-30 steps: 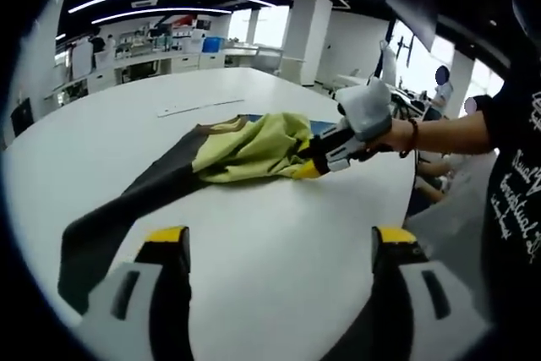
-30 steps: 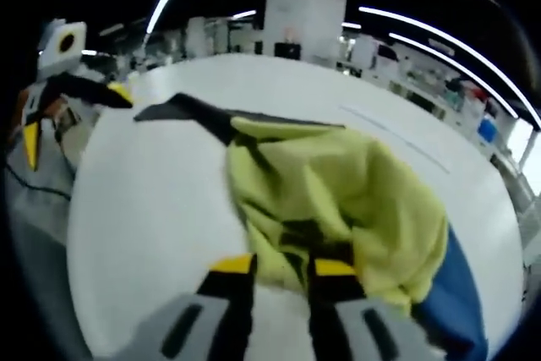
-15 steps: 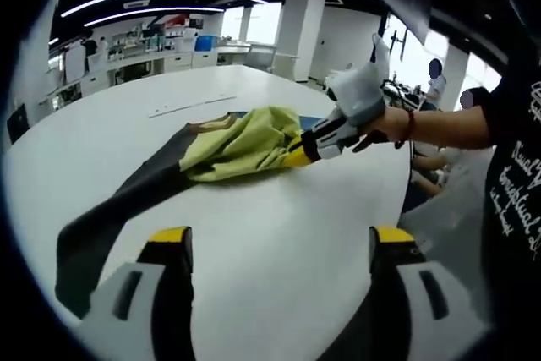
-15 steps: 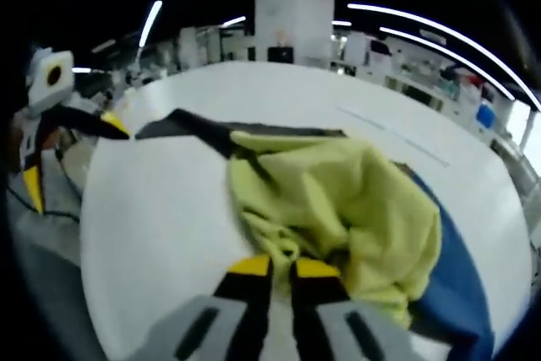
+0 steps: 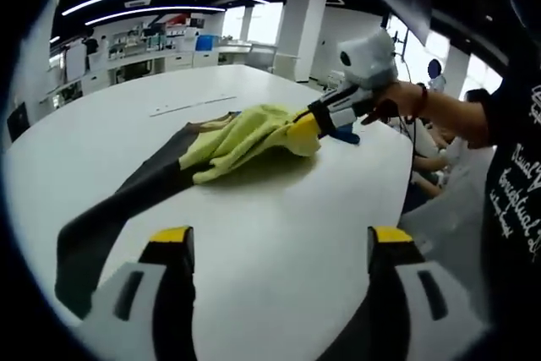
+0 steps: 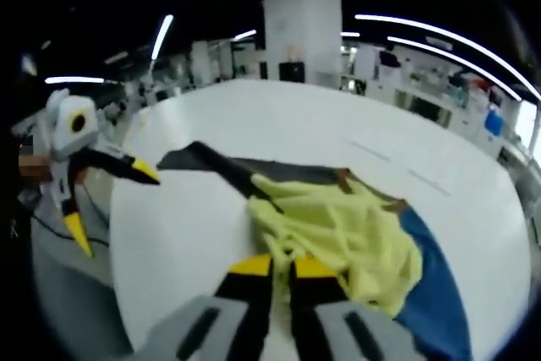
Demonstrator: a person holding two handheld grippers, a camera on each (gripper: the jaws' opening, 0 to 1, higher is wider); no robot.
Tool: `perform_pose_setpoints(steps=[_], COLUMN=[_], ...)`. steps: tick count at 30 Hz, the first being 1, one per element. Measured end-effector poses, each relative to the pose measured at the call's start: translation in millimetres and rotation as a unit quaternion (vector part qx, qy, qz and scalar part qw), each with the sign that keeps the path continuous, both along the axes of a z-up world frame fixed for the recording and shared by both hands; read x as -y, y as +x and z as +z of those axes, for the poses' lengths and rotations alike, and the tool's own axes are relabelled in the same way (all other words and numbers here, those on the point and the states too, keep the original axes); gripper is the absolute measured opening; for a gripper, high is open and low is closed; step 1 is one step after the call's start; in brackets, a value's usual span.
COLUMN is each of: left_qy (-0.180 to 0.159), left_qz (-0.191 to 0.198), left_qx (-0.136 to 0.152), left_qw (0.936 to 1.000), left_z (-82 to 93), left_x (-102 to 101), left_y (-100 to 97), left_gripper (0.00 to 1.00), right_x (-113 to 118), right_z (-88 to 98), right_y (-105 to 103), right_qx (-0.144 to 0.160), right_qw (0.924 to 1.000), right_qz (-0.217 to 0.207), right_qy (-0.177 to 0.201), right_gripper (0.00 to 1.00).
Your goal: Fold the garment on the visible template until the final outline fits inside the template.
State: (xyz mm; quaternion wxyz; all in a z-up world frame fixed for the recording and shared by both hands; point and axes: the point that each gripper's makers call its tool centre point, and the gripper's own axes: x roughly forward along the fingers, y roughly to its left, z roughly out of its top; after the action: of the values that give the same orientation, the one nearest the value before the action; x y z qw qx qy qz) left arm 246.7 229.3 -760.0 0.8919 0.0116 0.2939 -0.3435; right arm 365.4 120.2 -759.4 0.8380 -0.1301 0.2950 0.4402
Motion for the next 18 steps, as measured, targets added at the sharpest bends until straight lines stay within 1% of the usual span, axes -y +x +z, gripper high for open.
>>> perform_pose_setpoints(steps=[4,9,13,16,18], left_qy=[-0.002,-0.003,-0.005,-0.006,-0.007], left_qz=[0.002,0.006,0.010,0.012,0.013], left_qx=[0.000,-0.001,-0.004,-0.006,-0.006], left_qw=[1.0000,1.0000,0.9999,0.9999,0.9999], left_z=[-0.1,-3.4,-5.4,-6.4,-6.5], left_x=[0,-3,-5,-6,-6], left_y=[2.2,5.8,8.4,10.0,11.0], left_gripper=[0.81,0.79,0.79,0.78,0.78], right_x=[-1,-1,0,2,3], right_z=[13.8,20.9,17.2,11.6,7.4], right_y=[16,35,55,70,75], right_qx=[0.007,0.010,0.007,-0.005,-0.013], right_qw=[0.9998,0.9995,0.9993,0.9989,0.9986], right_qz=[-0.010,-0.022,-0.030,-0.039,-0.046], right_qy=[0.013,0.020,0.021,0.023,0.024], right_gripper=[0.02,0.02,0.02,0.02,0.02])
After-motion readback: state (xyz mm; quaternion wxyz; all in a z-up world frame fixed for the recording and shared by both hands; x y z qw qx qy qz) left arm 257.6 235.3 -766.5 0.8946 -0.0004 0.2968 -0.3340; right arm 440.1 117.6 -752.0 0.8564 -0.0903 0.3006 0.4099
